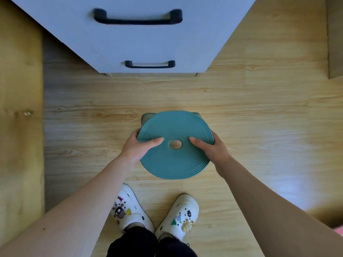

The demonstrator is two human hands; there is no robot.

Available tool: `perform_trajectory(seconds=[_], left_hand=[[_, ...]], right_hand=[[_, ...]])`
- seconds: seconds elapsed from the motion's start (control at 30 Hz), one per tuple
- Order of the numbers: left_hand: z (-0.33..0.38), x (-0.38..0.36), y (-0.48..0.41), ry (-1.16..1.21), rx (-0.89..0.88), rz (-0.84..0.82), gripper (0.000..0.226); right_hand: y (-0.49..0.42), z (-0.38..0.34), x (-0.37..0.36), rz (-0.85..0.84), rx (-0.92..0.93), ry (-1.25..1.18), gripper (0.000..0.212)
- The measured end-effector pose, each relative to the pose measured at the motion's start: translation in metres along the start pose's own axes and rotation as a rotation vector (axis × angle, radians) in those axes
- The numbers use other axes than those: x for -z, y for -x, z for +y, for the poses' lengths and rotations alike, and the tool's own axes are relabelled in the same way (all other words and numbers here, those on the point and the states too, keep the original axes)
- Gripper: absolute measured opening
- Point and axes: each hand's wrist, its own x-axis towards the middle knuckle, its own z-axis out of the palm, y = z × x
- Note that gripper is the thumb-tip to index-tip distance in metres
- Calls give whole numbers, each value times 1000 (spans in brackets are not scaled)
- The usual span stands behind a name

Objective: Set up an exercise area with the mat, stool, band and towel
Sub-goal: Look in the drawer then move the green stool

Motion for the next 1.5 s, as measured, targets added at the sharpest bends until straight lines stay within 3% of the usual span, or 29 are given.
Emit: perform_trajectory(seconds=[0.1,0.27,0.37,0.53,0.67,1.07,1.33,1.43,1.5], left_hand=[[22,6,43,6,-31,-3,86],[47,14,118,51,-75,4,97],[51,14,163,84,-125,-2,77],[39,9,217,66,-177,-47,62],[16,5,256,30,-241,-77,55],[-119,-22,369,-30,-242,-144,62],[-241,-103,380,-58,-146,-227,81],[-292,-129,373,-65,-107,-213,75],[-328,-151,364,-64,-79,-218,67]], right_hand=[[39,-20,10,10,25,-5,83],[112,-50,25,9,114,-2,104],[154,-57,35,20,158,-12,108],[208,-40,48,40,205,-49,76],[251,-11,56,75,251,-78,71],[386,139,88,134,220,-133,57],[394,272,153,194,95,-81,75],[381,323,168,168,71,-80,75],[369,361,179,147,60,-73,87]])
